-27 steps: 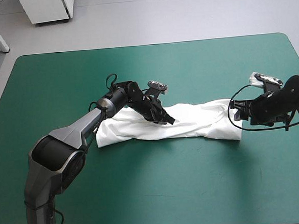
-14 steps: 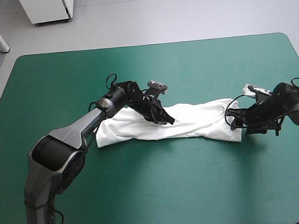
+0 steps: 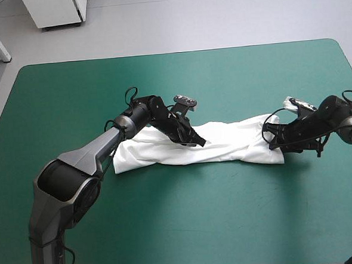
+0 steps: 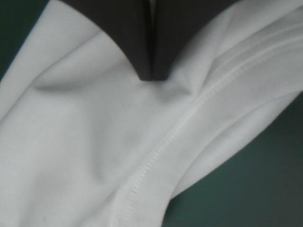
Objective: Fold the cloth
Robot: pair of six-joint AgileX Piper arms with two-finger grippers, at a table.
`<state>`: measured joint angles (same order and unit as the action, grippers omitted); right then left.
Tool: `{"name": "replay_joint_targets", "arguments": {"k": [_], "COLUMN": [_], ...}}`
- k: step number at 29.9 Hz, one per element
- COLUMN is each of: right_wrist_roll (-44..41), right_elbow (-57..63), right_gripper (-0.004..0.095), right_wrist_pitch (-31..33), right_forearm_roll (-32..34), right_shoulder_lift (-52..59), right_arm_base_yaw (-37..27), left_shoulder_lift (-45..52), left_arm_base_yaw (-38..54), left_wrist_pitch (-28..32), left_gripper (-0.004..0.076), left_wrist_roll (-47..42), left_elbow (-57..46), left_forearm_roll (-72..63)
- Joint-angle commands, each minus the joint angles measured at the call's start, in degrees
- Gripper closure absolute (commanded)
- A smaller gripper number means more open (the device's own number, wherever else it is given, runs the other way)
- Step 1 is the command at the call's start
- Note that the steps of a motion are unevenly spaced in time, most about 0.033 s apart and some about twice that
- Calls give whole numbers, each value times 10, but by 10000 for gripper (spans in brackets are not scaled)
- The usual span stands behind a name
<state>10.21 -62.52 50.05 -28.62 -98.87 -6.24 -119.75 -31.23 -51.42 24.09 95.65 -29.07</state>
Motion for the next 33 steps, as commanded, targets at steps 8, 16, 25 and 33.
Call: {"name": "replay_joint_targets", "arguments": {"k": [8,16,25,33], "right_wrist_roll": [11,9,30,69], "right_elbow": [-1,-57,-141,-225], "right_gripper": [926,927,927,927], "right_wrist_pitch": [18,41,77,127], "right_forearm_roll": [1,-5,-99,-213], "right_shoulder_lift": [0,75,130,134], "right_arm_base_yaw": [33,33,33,34], "left_shoulder_lift": [16,16,16,16], "left_arm_base_yaw": [-5,-5,-5,-5], "left_wrist_pitch": [-7,-14,-14,-14], "left_gripper": [733,733,733,733], "left_wrist_roll": [-5,-5,-5,-5], "left_elbow": [6,6,6,6], "left_forearm_roll": [-10,-11,-11,-13]}}
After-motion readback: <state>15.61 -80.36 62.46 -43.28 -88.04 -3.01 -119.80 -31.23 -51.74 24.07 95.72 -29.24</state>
